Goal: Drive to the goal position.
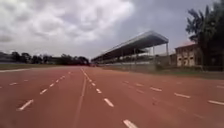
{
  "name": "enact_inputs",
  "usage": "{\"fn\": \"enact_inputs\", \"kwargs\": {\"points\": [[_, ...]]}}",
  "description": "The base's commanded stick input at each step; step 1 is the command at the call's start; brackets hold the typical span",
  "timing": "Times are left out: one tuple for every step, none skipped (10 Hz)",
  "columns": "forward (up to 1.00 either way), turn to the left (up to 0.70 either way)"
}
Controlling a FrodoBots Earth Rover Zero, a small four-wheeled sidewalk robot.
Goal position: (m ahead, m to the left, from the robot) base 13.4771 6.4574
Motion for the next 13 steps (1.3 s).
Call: {"fn": "enact_inputs", "kwargs": {"points": [[0.6, 0.15], [0.6, 0.15], [0.6, 0.15], [0.6, 0.15], [0.6, 0.15], [0.6, 0.15], [0.6, 0.15], [0.6, 0.15], [0.6, 0.15], [0.6, 0.15], [0.6, 0.15], [0.6, 0.15], [0.6, 0.15]]}}
